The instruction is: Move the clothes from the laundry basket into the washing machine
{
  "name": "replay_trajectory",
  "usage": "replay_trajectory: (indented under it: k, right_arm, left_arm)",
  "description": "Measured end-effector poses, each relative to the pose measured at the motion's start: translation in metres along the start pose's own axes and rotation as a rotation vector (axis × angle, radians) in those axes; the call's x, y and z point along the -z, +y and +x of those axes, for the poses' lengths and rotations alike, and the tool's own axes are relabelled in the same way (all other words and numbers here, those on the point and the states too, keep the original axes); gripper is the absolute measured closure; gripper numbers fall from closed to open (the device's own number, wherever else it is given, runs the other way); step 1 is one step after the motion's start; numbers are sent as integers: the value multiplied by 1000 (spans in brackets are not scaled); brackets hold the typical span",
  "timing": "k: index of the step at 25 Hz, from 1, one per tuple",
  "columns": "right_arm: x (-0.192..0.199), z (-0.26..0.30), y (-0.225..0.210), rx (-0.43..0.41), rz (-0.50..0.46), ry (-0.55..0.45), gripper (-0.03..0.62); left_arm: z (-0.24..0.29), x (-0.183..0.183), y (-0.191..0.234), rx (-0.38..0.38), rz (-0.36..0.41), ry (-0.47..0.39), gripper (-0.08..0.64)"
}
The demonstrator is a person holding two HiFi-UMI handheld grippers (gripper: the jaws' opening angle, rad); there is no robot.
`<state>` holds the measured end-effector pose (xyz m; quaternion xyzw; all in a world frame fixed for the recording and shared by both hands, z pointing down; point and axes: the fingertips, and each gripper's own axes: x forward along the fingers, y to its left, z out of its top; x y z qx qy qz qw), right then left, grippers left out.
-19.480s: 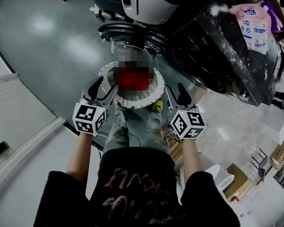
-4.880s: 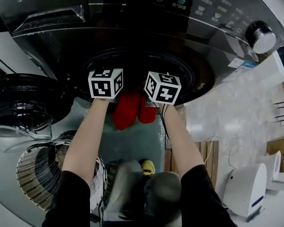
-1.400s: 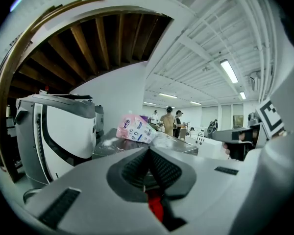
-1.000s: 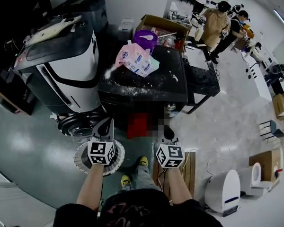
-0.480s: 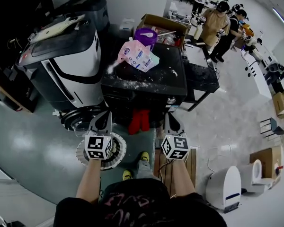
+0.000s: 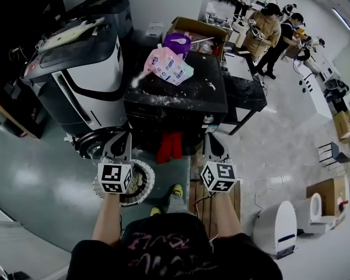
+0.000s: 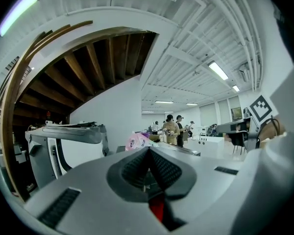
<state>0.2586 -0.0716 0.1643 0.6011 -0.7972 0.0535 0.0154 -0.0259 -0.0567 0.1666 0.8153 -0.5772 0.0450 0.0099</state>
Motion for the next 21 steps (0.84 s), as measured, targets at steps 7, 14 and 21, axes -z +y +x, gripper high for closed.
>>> replay_trajectory:
  k: [7, 14, 21]
  right_arm:
    - [-6, -14, -3, 1, -6, -16, 589]
    - [-8, -21, -5, 0, -2, -28, 589]
    - [-13, -26, -8, -5, 6, -44, 589]
  left_arm:
    - [-11, -2, 3, 6, -36, -5, 549]
    - [-17, -4, -4, 20, -9, -5, 549]
    - [-22, -9, -7, 16, 1, -11, 549]
